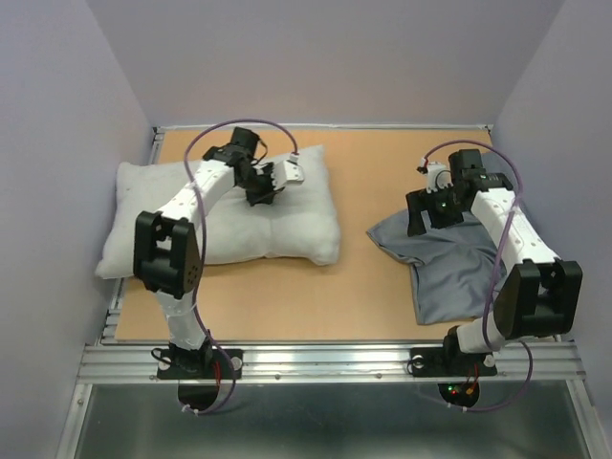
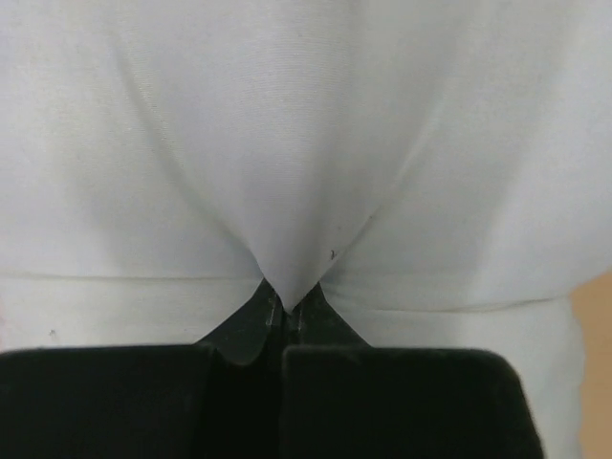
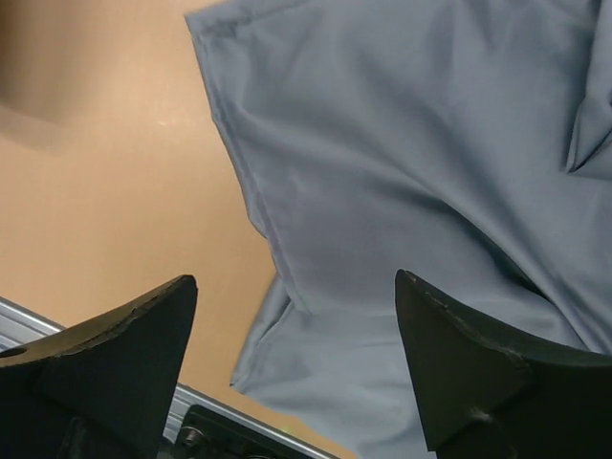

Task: Put the pillow into the pillowcase

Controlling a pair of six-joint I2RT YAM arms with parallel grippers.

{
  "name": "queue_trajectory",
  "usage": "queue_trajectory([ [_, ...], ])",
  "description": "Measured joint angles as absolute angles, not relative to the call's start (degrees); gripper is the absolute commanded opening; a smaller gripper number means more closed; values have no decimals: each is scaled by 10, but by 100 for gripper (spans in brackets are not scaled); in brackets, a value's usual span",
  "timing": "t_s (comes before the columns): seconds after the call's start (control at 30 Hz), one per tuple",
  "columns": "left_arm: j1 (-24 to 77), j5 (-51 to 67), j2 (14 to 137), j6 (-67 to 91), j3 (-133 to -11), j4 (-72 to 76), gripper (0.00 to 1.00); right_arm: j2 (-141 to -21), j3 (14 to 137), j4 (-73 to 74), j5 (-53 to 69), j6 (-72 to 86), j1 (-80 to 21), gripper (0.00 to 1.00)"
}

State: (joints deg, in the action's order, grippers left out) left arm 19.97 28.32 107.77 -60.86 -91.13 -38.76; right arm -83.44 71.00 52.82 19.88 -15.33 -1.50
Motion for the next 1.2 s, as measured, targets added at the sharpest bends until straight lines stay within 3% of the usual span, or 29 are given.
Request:
queue_trajectory([
  [0.17, 138, 269, 976, -661, -796, -416, 0, -888, 679, 500, 167, -168, -31, 87],
  [0.27, 154, 273, 954, -673, -769, -414, 0, -941, 678, 462, 140, -170, -59, 76],
  [0.47, 161, 283, 942, -669, -753, -405, 0, -1065, 712, 415, 104, -159, -80, 33],
  [0.5, 161, 285, 940, -666, -752, -403, 0, -1085, 737, 411, 104, -152, -79, 15],
  [0.57, 161, 286, 938, -660, -751, -402, 0, -1121, 784, 397, 107, -139, -77, 2],
  [0.6, 160, 287, 938, -655, -751, -401, 0, -1143, 817, 398, 114, -133, -76, 1],
  [0.77, 160, 289, 937, -632, -751, -397, 0, -1249, 970, 369, 154, -103, -76, 1],
  [0.83, 160, 290, 937, -622, -751, -394, 0, -1281, 1018, 357, 168, -93, -78, 5],
  [0.87, 160, 291, 937, -615, -751, -393, 0, -1301, 1048, 352, 179, -87, -80, 12],
  [0.9, 160, 291, 937, -612, -751, -392, 0, -1311, 1063, 349, 185, -85, -82, 36],
  [0.93, 160, 292, 937, -607, -751, -391, 0, -1320, 1076, 344, 191, -79, -85, 48],
  [1.0, 160, 293, 937, -602, -751, -389, 0, -1320, 1080, 343, 200, -69, -93, 63],
  [1.13, 160, 297, 937, -597, -751, -386, 0, -1255, 1014, 340, 198, -59, -106, 63],
  [1.2, 160, 298, 937, -596, -751, -385, 0, -1192, 958, 347, 193, -54, -114, 57],
])
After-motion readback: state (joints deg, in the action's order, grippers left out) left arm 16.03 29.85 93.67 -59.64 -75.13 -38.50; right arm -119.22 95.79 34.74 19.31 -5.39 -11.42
